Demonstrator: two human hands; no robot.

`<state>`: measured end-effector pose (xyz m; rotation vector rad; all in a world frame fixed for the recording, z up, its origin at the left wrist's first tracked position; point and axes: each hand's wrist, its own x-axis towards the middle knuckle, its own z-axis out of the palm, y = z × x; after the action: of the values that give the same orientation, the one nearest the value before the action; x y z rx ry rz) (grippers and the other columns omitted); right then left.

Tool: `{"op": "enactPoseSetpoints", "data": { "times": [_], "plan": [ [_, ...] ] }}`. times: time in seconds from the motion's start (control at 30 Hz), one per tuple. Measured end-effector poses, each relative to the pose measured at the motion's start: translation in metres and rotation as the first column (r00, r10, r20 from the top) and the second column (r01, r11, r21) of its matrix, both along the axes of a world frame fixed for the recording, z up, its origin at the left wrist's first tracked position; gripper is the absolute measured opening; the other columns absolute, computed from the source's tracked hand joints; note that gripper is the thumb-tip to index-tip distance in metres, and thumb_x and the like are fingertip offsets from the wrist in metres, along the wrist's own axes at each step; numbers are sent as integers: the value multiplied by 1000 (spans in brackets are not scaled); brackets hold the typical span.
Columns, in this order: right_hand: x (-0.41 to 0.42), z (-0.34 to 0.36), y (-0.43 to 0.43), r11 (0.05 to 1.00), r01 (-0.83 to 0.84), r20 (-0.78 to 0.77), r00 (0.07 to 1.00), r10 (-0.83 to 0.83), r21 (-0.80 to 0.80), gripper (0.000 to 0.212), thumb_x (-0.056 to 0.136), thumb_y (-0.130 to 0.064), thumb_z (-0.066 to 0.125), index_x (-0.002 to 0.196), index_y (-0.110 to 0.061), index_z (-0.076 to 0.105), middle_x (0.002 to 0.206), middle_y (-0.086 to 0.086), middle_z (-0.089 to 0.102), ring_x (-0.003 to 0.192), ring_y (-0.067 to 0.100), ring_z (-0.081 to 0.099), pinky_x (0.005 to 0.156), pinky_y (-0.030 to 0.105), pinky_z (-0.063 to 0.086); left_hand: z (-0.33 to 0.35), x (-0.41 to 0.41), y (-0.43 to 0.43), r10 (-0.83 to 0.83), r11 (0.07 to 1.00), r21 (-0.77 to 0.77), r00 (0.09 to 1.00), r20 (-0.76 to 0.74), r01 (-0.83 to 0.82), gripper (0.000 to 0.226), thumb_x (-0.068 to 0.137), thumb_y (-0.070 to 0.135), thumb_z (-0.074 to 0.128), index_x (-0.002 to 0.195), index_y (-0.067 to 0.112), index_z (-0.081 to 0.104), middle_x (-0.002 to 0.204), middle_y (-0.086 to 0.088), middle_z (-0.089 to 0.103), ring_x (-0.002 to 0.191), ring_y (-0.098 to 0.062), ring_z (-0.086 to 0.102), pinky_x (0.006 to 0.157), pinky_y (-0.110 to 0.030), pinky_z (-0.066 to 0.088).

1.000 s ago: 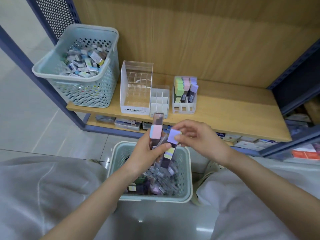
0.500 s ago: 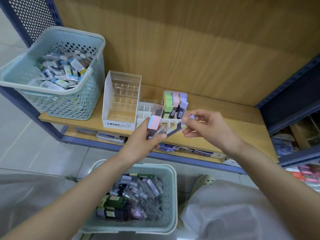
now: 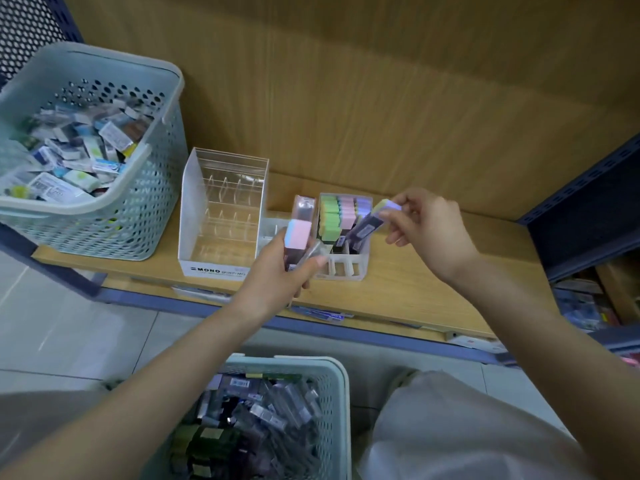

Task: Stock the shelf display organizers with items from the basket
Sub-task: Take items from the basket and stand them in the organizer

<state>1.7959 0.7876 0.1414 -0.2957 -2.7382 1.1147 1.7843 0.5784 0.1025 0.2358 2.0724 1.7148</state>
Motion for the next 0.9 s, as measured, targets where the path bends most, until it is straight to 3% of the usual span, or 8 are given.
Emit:
{"op": "enactPoseSetpoints", "data": {
  "times": [0.1, 0.23, 0.33, 0.53, 0.7, 0.9],
  "plan": [
    [-14, -18, 16, 984, 11, 92, 995, -28, 176, 11, 92, -22, 58, 90, -12, 57, 65, 3, 65, 63, 18, 65, 69, 42, 55, -5, -9, -3, 19, 999, -35, 999, -30, -20, 10, 91, 20, 59, 95, 20, 50, 65, 1, 55, 44, 2, 47, 45, -13, 40],
    [-29, -36, 23, 953, -55, 186, 983, -1, 298, 17, 94, -22, 54, 87, -7, 56, 73, 11, 68, 61, 15, 62, 69, 39, 53, -7, -15, -4, 35, 999, -34, 999, -28, -36, 12, 91, 17, 59, 90, 23, 49, 66, 0, 54, 43, 2, 48, 43, -12, 39],
    [-38, -48, 24, 919, -119, 219, 975, 36, 375, 18, 95, -23, 52, 83, -10, 51, 77, 14, 67, 72, 28, 64, 69, 42, 52, -9, -17, -4, 32, 998, -45, 999, -20, -33, 13, 91, 18, 60, 90, 23, 48, 66, 1, 54, 43, 2, 48, 42, -12, 38],
    [-42, -60, 21, 721, -276, 342, 938, 57, 635, 27, 98, -26, 45, 118, -9, 50, 104, 14, 64, 91, 36, 60, 71, 39, 48, -12, -18, -2, 24, 998, -50, 1000, -21, -25, 12, 91, 18, 59, 98, 20, 50, 69, 0, 56, 45, 3, 50, 44, -11, 39],
    [-41, -60, 16, 654, -292, 278, 952, 128, 698, 29, 97, -21, 46, 123, -7, 46, 121, 10, 48, 109, 28, 51, 69, 32, 36, -13, -17, -2, 9, 999, -47, 999, -31, -11, 12, 91, 17, 59, 98, 20, 49, 70, -1, 56, 45, 3, 49, 45, -11, 40],
    [-43, -64, 10, 610, -275, 260, 959, 115, 743, 26, 94, -9, 49, 120, -8, 45, 116, 9, 52, 100, 27, 55, 62, 31, 34, -10, -13, -3, 2, 999, -41, 999, -37, -4, 13, 92, 17, 58, 91, 25, 48, 68, 0, 56, 45, 3, 49, 46, -11, 40]
  ]
}}
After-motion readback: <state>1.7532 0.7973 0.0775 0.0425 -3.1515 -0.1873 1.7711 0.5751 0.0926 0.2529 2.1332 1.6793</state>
